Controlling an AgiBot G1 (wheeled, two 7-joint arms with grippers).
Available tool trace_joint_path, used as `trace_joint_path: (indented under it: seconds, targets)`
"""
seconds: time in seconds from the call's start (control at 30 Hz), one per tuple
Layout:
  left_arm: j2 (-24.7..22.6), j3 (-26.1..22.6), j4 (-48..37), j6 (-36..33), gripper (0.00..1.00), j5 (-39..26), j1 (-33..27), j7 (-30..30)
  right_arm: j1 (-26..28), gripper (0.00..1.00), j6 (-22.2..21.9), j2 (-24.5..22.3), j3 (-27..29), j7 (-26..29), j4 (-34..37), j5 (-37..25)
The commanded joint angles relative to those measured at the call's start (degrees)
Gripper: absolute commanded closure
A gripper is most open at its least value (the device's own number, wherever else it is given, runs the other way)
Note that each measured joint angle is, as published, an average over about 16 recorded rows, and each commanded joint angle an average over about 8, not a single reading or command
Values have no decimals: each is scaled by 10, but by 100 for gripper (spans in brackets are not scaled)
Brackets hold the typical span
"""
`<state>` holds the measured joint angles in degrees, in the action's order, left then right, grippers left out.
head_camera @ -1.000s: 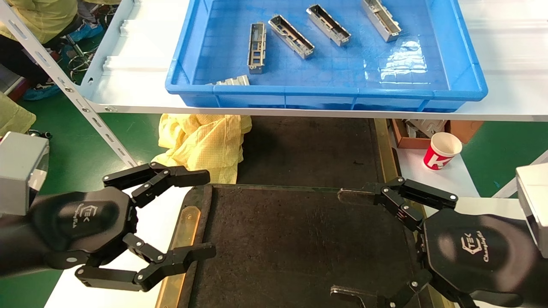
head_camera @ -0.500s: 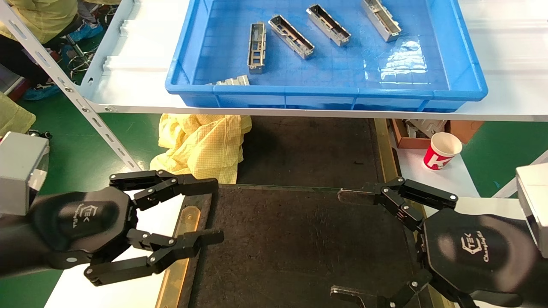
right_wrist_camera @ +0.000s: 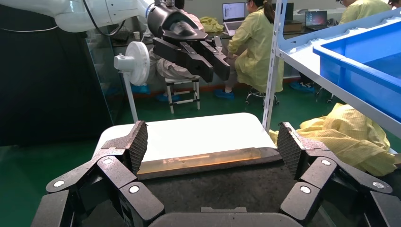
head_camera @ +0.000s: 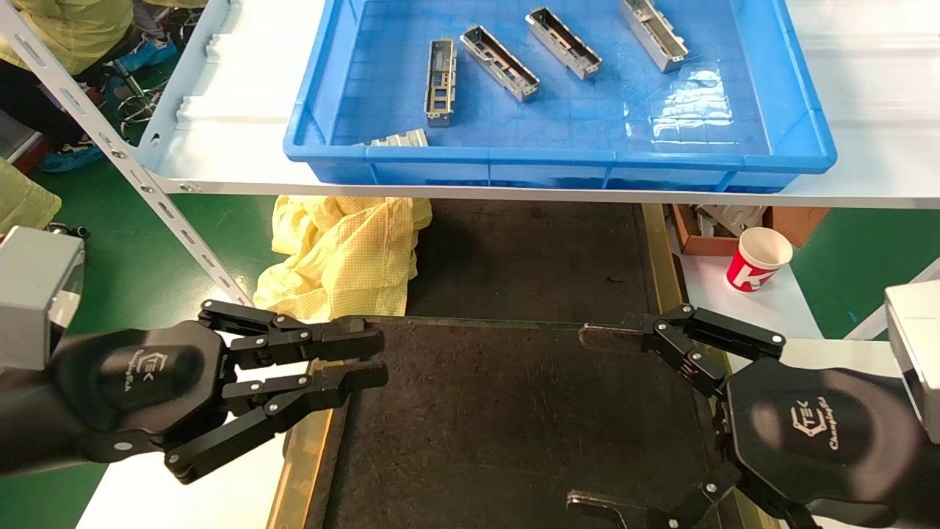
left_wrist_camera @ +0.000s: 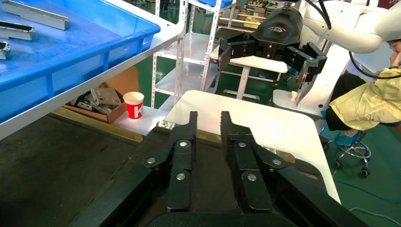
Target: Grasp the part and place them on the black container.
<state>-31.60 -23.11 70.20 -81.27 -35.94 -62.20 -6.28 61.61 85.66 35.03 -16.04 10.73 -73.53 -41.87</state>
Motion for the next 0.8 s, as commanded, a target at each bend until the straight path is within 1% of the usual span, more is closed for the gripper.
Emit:
trace_joint_path:
  seconds: [0.03,0.17,0.3,0.43,0.57,0.6,0.63,0.8]
  targets:
    - [0,0,0,0,100,0,0,0,0,0,0,0,0,0,0,0]
    - [0,0,0,0,100,0,0,0,3,0,0,0,0,0,-1,-2]
    - [0,0,0,0,100,0,0,0,28,0,-5,1,-2,7,-4,-14]
    - [0,0,0,0,100,0,0,0,86,0,-13,13,-12,26,6,-41]
    - [0,0,0,0,100,0,0,0,154,0,-22,37,-27,46,41,-76]
    - [0,0,0,0,97,0,0,0,171,0,-25,45,-32,50,53,-86]
    - [0,0,0,0,89,0,0,0,187,0,-28,53,-36,53,66,-96]
    - [0,0,0,0,26,0,0,0,271,0,-55,102,-61,55,146,-154]
